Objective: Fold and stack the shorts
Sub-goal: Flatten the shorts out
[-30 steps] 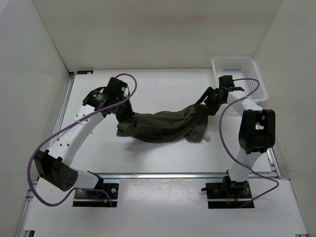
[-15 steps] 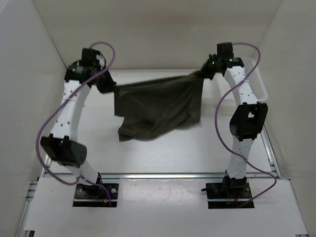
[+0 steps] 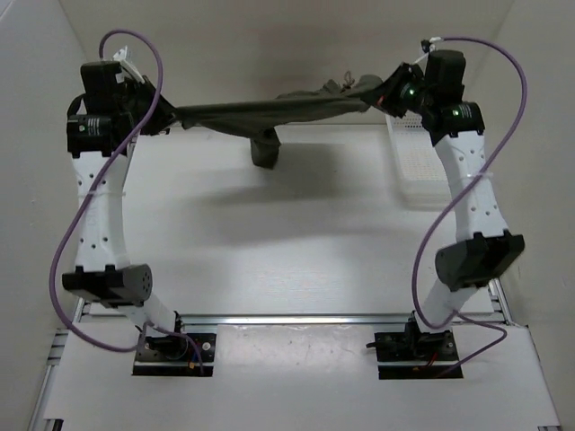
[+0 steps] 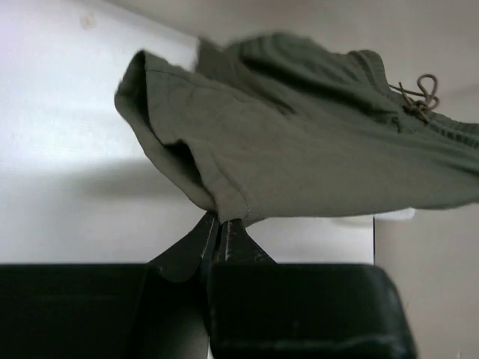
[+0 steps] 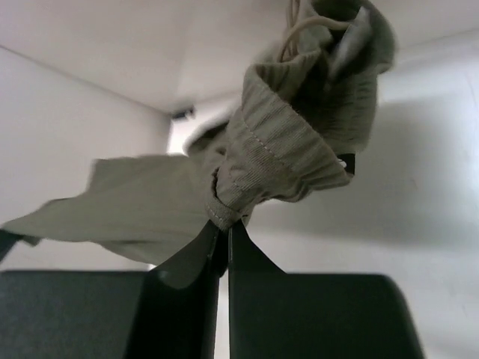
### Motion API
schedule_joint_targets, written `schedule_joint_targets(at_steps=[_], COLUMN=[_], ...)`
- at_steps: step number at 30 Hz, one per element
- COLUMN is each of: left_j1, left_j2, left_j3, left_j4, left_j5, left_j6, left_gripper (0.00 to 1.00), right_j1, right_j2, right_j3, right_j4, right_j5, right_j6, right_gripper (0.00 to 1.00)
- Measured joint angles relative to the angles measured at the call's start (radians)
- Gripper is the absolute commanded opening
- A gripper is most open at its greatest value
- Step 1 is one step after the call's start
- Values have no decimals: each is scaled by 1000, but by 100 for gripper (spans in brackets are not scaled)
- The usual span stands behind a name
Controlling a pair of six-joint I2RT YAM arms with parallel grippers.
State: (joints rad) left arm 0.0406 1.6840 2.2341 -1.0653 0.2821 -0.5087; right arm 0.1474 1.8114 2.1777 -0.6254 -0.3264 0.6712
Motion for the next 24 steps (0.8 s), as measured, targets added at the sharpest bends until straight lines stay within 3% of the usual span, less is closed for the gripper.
schedule_joint_targets(at_steps=[4,7,8,10,12,15,17,18,20,21,22,24], left_j1=[1,3,6,19,31,38,39,39,38,35,31,17], left_j2=[-246,-409,-450,-499,-470,-406,-410,-425,-463,-480,-493,-510], left_j3=[-368,-691,-803,-1019,-1156,-1245,-1249,-1249,-1249,-1250,-1257,-1289], left_j4=[50,80,81,78,60,41,39,45,50,51,56,64], left_j5=[40,50,44,41,40,39,37,37,40,41,43,53], left_j6=[16,32,35,30,33,34,29,28,25,21,18,14], left_gripper=[10,93,100,100,100,87,64,55,40,40,41,58], right_j1=[22,48,55,69,87,106,107,107,107,107,107,103], right_j2=[-249,-425,-470,-532,-558,-605,-651,-678,-724,-739,-748,-751], right_j3=[-416,-757,-858,-1029,-1131,-1212,-1222,-1222,-1222,-1223,-1225,-1240], right_j4=[48,55,54,30,7,-52,-84,-87,-91,-94,-96,-103], right_j5=[74,151,176,222,246,268,284,292,303,306,309,306], right_j6=[-34,-44,-48,-68,-67,-49,-34,-23,-4,3,8,30], right_gripper=[0,68,90,96,96,91,78,66,53,41,34,20])
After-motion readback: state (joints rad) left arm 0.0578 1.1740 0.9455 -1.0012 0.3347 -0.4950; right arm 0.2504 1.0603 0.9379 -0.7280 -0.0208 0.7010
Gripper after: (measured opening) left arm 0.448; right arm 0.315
